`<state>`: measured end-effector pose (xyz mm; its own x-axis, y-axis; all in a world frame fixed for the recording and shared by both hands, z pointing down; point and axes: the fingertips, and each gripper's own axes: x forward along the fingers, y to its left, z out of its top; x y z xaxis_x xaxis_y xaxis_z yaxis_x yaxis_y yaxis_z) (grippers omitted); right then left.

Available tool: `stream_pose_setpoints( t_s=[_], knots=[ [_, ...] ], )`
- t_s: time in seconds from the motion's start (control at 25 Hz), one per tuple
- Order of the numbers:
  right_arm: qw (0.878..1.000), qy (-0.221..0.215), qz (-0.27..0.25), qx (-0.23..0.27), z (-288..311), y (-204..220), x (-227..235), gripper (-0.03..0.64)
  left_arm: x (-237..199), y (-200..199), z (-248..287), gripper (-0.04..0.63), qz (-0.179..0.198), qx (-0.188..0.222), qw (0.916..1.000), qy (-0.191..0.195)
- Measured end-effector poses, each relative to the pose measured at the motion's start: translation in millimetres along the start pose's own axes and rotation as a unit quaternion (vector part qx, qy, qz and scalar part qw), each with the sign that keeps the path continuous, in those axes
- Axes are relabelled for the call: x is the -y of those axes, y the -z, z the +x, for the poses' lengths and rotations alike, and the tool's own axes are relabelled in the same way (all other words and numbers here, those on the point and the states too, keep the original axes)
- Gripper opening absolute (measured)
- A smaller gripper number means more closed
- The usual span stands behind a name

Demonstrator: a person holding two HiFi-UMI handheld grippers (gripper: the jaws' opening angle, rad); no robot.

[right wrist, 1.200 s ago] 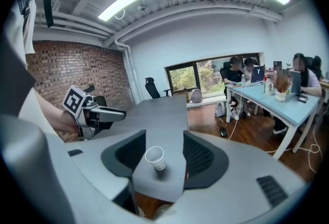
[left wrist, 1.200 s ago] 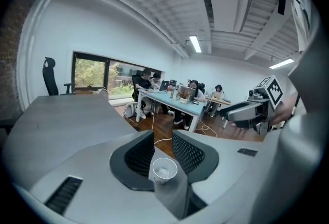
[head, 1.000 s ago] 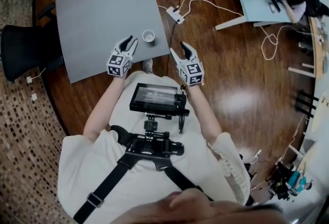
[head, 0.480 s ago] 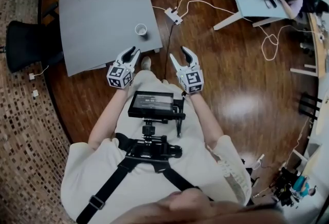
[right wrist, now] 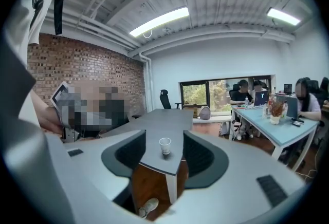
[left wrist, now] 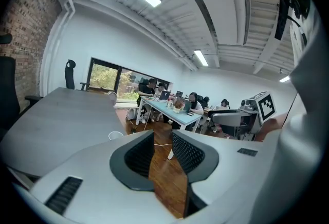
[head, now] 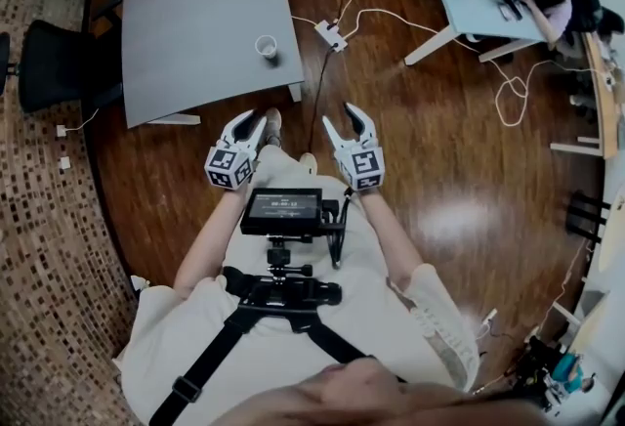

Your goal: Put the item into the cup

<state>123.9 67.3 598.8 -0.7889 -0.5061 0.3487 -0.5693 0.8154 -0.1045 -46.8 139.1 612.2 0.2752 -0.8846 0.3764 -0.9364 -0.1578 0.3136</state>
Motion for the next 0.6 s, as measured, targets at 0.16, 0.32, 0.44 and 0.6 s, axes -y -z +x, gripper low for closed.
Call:
stream_pose_setpoints(
  t_s=[0.16,0.32,0.44,0.6],
  knots=[
    [1.0,-0.007,-0.006,0.001,-13,11,-8,0.241,10,14,-16,0.107,0.0,0.001,0.9999,-0.017],
    [1.0,-0.019,-0.012,-0.01,-17,18,-18,0.241,20,31,-23,0.107,0.003,-0.011,0.9996,-0.026],
    [0.999,-0.026,-0.013,-0.019,-16,24,-22,0.241,23,41,-22,0.107,0.008,-0.024,0.9994,-0.022],
    [0.999,-0.03,-0.014,-0.027,-21,30,-23,0.241,29,48,-18,0.107,0.004,-0.032,0.9994,-0.015]
  ],
)
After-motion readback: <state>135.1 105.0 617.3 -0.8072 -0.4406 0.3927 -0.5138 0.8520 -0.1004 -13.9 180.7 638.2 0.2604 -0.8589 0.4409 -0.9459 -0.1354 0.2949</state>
